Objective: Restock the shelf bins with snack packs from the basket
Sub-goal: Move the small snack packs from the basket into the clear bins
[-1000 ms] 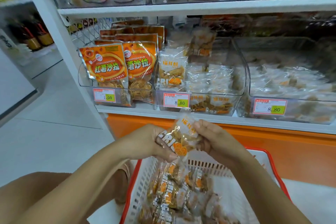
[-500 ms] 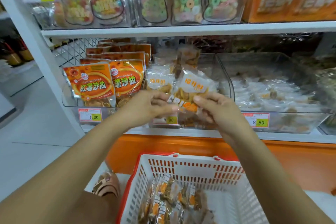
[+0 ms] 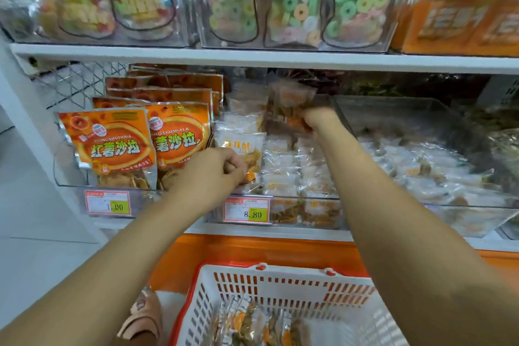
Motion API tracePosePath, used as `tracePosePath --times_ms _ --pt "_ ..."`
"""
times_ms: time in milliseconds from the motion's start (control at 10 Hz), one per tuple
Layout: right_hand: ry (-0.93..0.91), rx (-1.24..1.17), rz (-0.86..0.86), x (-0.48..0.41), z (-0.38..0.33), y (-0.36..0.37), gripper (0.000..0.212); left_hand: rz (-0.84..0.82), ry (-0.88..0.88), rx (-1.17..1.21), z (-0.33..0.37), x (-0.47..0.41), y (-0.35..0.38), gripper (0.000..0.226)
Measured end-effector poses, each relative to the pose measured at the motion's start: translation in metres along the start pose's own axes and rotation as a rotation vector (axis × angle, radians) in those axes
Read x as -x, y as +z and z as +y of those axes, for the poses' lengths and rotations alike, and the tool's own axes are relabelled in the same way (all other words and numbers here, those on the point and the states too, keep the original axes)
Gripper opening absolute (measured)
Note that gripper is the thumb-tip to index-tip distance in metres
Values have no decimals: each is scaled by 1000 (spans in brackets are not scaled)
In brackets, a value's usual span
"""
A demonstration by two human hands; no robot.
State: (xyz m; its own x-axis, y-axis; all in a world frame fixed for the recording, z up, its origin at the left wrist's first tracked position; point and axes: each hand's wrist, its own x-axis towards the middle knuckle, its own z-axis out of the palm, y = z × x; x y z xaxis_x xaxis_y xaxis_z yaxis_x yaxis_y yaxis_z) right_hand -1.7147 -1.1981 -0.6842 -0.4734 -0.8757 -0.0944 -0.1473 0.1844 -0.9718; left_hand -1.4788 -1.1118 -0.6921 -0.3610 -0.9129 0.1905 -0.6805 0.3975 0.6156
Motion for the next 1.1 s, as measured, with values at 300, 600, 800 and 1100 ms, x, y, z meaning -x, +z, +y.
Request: tracePosePath --times_ms 300,600,800,1100 --pt "-138 428 53 -22 -7 23 28 90 12 -56 2 -8 8 14" --pt "-99 160 -37 -24 7 47 32 70 20 -40 1 -5 6 15" --pt "-122 579 93 -30 15 50 39 85 21 -44 3 -5 6 14" --pt "-330 505 166 36 -1 25 20 83 92 -57 1 -1 2 16"
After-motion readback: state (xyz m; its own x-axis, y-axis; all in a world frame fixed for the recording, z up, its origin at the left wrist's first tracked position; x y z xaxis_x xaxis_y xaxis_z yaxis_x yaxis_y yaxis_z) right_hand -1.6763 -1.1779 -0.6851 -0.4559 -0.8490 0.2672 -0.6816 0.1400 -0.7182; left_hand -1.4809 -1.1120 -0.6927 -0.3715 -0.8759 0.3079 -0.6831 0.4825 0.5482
